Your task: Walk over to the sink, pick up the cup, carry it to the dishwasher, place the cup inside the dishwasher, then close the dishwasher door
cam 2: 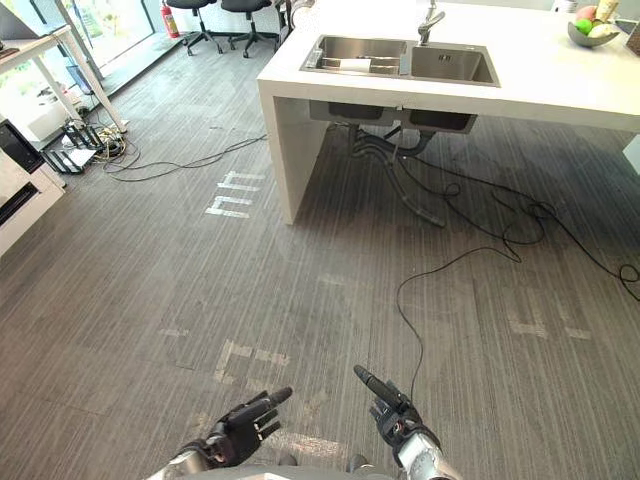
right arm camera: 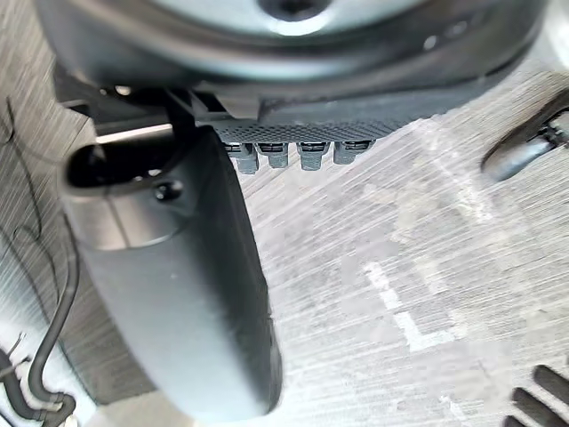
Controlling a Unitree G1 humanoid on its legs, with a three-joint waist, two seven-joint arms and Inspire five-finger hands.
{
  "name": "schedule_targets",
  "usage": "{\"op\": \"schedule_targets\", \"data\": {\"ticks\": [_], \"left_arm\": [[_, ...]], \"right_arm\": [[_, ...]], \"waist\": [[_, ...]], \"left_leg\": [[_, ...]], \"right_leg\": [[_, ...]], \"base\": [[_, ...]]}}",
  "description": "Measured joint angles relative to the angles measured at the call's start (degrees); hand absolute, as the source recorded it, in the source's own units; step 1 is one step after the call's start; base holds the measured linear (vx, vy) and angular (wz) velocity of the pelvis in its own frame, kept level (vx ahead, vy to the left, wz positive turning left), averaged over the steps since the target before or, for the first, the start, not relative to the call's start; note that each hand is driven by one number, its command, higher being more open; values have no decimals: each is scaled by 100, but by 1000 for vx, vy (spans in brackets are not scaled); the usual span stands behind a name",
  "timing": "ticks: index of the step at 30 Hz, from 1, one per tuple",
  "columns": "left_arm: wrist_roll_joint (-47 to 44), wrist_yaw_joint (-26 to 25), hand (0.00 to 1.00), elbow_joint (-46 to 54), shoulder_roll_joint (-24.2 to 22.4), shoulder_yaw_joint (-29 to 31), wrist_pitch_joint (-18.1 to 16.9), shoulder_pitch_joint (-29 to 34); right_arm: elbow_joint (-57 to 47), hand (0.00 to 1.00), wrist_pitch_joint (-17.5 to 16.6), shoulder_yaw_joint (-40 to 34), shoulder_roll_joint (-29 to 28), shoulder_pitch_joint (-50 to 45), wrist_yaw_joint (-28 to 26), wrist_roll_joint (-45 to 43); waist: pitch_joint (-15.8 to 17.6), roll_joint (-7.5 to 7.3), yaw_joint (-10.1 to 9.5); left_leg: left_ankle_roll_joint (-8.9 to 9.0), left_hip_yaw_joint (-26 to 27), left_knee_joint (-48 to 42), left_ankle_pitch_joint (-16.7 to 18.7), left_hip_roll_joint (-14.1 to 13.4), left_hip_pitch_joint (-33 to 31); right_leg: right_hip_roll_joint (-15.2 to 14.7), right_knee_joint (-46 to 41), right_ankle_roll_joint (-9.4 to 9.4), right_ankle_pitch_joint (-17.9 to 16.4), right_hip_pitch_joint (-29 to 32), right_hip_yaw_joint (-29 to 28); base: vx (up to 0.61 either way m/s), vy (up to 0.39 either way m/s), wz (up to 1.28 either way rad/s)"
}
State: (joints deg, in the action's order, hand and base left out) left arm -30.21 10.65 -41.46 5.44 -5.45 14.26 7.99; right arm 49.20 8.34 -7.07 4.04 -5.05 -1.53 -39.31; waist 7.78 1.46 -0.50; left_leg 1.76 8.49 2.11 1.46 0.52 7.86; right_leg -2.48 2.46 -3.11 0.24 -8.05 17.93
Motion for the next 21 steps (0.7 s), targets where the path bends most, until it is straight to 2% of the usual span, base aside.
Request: {"op": "schedule_targets", "data": {"ticks": [2,4,5,6,8,10,11,12,13,15,17,18,20,21], "left_arm": [[440,-20,100,-119,27,5,-102,-19],[870,-34,100,-186,13,-10,-192,-71],[927,-46,100,-196,12,-22,-212,-72],[1010,-92,100,-199,27,-33,-212,-85],[1119,-201,100,-198,57,-70,-218,-98],[1121,-351,100,-200,65,-46,-243,-99],[1119,-444,100,-207,136,6,-249,-116],[1117,-558,100,-211,222,5,-249,-126],[1118,-608,100,-213,248,2,-247,-126],[1117,-675,100,-216,307,8,-231,-142],[1118,-668,100,-215,343,8,-191,-207],[1120,-663,100,-218,385,46,-171,-288],[1111,-666,100,-222,444,68,-84,-423],[1088,-665,100,-220,508,114,-63,-499]], "right_arm": [[102,100,-39,-48,13,-51,4,166],[236,100,-109,-161,37,-73,2,498],[268,100,-151,-162,49,-75,2,599],[313,100,-258,-163,52,-97,-4,940],[360,100,-371,-154,110,-133,7,1533],[410,100,-461,-143,182,-12,1,1922],[494,100,-475,-140,232,94,-2,2000],[625,100,-475,-139,255,173,14,2096],[654,100,-468,-140,262,184,27,2096],[653,100,-405,9,256,189,23,2069],[597,100,-362,85,249,194,-9,2064],[581,100,-324,95,234,206,-68,2060],[527,100,-241,100,222,203,-115,2063],[494,100,-164,101,215,201,-157,2063]], "waist": [[2,-3,9],[8,-9,26],[11,-16,32],[23,-65,57],[27,-148,75],[43,-124,8],[104,-218,15],[168,-289,19],[188,-293,26],[242,-220,68],[289,-203,104],[341,-216,120],[403,-295,129],[476,-437,131]], "left_leg": [[-1,20,23,2,4,68],[-66,51,42,66,34,150],[-130,95,31,105,36,166],[-251,270,-62,180,46,170],[-396,366,-128,257,123,167],[-528,506,-181,248,129,148],[-511,521,-309,281,142,192],[-506,501,-320,286,117,376],[-505,488,-296,286,83,457],[-393,477,-305,362,-150,625],[-328,457,-364,486,-332,691],[-239,447,-414,585,-459,727],[-83,447,-449,693,-541,808],[51,442,-503,789,-497,880]], "right_leg": [[-17,-80,13,-31,0,-24],[-105,-490,71,-274,94,-19],[-156,-709,48,-400,168,-9],[-313,-1223,-63,-714,353,14],[-581,-1972,-160,-954,664,194],[-949,-3079,83,-994,1138,557],[-1223,-3815,239,-899,1386,763],[-1304,-4178,208,-768,1412,765],[-1310,-4332,171,-810,1470,758],[-1092,-3946,94,-1128,1519,680],[-834,-3277,43,-1095,1562,511],[-677,-2542,-15,-866,1605,358],[-621,-1122,-145,-178,1638,165],[-733,-598,-265,-19,1680,-78]], "base": [[-48,18,-4],[-54,27,0],[-71,47,5],[-44,45,11],[-28,63,6],[6,65,-19],[71,38,-9],[101,17,-1],[145,-27,5],[151,-100,3],[104,-124,1],[130,-191,-1],[164,-217,-3],[267,-350,7]]}}
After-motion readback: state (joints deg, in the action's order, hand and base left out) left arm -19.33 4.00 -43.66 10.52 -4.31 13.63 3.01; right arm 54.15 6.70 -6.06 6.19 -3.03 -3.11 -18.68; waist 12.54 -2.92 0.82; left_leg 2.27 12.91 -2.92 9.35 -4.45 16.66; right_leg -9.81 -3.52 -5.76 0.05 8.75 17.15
